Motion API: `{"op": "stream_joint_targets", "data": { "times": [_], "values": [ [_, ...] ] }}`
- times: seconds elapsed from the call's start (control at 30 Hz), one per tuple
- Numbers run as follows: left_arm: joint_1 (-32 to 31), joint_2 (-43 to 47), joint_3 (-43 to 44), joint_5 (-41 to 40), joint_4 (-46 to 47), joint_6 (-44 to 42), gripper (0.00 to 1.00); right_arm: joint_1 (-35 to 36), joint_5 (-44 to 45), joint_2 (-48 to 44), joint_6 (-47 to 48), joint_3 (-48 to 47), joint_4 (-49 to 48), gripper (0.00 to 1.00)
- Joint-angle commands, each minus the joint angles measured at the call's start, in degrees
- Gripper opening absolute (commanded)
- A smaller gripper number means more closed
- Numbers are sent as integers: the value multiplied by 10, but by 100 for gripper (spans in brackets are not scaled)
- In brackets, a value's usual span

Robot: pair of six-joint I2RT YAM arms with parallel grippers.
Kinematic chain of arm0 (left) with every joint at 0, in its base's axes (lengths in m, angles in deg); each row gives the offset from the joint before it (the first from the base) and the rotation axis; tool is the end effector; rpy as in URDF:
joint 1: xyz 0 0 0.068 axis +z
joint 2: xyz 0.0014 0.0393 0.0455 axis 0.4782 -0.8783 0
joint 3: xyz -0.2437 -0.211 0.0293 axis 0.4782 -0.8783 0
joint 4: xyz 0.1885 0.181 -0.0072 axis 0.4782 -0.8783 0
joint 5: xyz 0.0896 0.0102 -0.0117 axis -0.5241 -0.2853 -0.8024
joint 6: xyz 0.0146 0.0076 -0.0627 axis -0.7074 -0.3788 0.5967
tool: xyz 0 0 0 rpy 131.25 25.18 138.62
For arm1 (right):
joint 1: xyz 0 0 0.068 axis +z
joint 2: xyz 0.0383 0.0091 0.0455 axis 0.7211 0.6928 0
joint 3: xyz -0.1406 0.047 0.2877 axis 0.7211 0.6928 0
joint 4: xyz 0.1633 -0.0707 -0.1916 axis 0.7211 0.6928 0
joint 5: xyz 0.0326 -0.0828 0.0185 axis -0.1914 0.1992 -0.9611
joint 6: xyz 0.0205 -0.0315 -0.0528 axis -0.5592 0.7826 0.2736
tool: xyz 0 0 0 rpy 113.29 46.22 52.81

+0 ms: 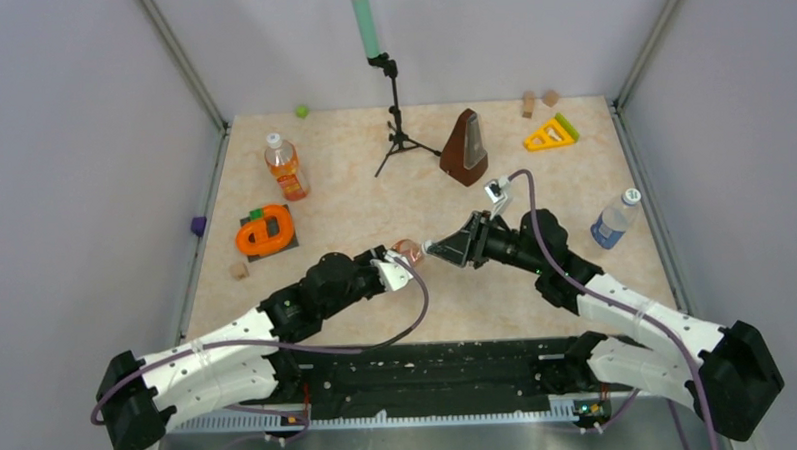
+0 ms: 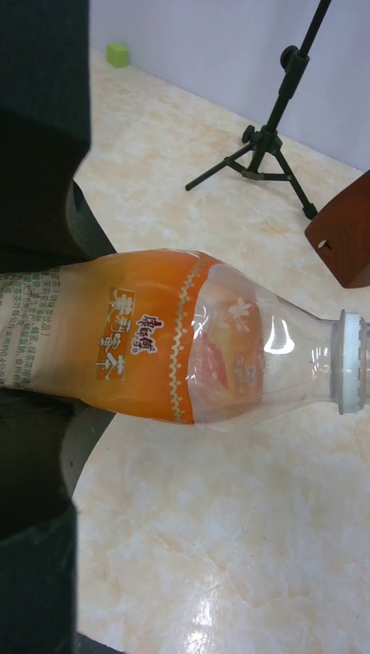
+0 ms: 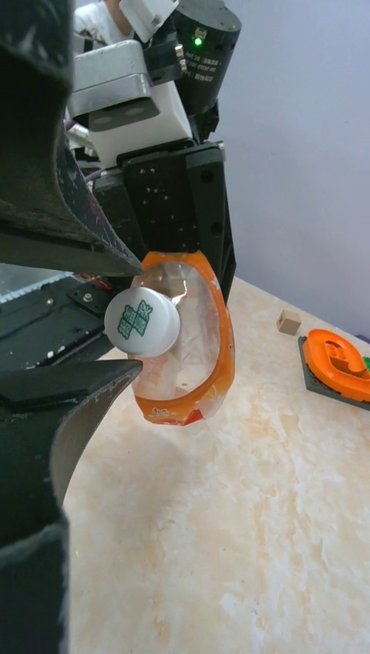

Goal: Unscrew the bottle caps
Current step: Unscrew the bottle cap from the plastic bottle.

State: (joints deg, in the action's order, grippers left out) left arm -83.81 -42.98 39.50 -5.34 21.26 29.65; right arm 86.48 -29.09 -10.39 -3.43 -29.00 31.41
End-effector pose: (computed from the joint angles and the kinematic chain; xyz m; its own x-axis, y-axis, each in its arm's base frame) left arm 0.1054 -0.1442 0.2869 0.2072 0.5373 -0.8176 0.7654 0.4314 0.4775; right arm 0.1463 0.1481 0.3119 -0.7139 0.2900 -0.6374 -0.5181 0.3937 0.7593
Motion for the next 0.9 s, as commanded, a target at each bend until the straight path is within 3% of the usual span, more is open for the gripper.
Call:
{"op": "stream_joint_targets", "data": {
  "times": [0.0, 0.2, 0.43, 0.6, 0.77, 0.87],
  "values": [
    [-3, -3, 16, 1, 31, -14, 0, 1, -4, 8, -8, -30, -31, 41],
    [-3, 3, 9, -14, 30, -18, 0, 1, 12, 8, -6, -32, -20, 51],
    [-3, 12, 6, 12, 32, -15, 0, 1, 3, 28, -8, -33, -33, 51],
    [-3, 19, 3, 22, 34, -13, 0, 1, -10, 42, -12, -34, -47, 41],
    [-3, 17, 1, 22, 33, -12, 0, 1, -7, 40, -12, -30, -48, 41],
    [-3, 11, 2, 17, 33, -12, 0, 1, -8, 38, -8, -30, -45, 34]
  ]
}}
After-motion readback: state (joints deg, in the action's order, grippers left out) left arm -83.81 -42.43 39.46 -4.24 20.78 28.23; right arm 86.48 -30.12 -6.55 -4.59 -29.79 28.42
